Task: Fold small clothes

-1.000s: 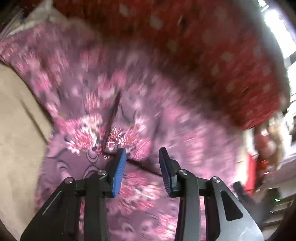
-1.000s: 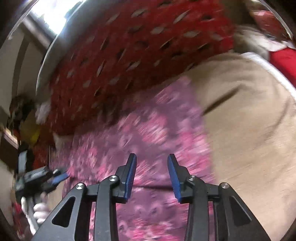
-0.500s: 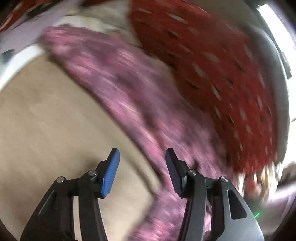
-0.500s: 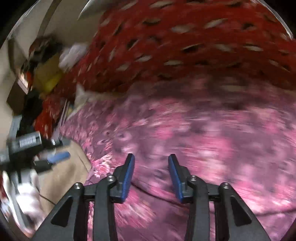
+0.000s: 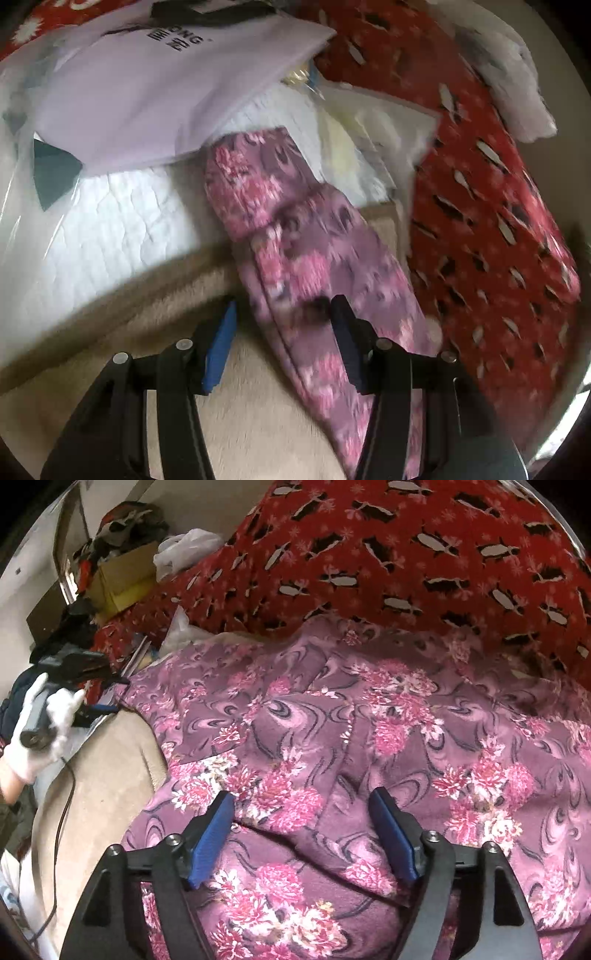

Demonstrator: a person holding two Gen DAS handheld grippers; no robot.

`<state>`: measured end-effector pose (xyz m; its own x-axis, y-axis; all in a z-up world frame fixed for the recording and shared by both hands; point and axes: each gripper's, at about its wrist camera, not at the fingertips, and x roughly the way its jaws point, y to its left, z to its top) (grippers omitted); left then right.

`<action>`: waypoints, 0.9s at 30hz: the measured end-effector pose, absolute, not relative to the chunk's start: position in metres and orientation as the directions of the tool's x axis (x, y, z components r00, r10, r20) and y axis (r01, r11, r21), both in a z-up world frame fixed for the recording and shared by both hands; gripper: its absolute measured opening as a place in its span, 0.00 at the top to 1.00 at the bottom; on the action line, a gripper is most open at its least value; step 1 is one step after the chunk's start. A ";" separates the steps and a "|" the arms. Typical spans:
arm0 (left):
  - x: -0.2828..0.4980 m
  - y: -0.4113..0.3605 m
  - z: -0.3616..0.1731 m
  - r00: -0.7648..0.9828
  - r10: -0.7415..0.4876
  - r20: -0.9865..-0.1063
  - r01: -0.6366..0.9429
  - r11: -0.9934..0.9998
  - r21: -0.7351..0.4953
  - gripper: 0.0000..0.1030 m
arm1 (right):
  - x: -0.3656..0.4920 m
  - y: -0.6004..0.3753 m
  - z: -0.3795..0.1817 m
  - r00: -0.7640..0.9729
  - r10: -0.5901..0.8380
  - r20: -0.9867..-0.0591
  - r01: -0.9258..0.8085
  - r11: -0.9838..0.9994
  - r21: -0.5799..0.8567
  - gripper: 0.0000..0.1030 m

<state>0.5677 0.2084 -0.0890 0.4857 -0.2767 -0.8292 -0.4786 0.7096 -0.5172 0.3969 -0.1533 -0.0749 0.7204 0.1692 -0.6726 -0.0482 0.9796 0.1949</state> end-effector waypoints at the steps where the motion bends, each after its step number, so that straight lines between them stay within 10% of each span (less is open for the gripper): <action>1: 0.569 0.210 -0.090 0.493 -0.268 -0.827 -0.479 0.710 -0.516 0.60 | 0.397 -0.152 -0.074 0.721 0.173 -0.671 -0.053 0.979 0.195 0.20; 3: 0.570 0.206 -0.086 0.505 -0.293 -0.812 -0.444 0.719 -0.536 0.97 | 0.396 -0.152 -0.074 0.723 0.181 -0.667 -0.061 0.978 0.200 0.19; 18: 0.509 0.084 0.038 0.568 -0.412 -0.712 -0.049 0.847 -0.530 0.97 | 0.377 -0.176 -0.048 0.670 0.242 -0.702 -0.067 0.961 0.267 0.21; 27: 0.462 -0.031 0.048 0.451 -0.545 -0.706 0.124 0.822 -0.555 0.97 | 0.302 -0.273 -0.057 0.654 -0.253 -0.713 0.251 0.962 -0.111 0.19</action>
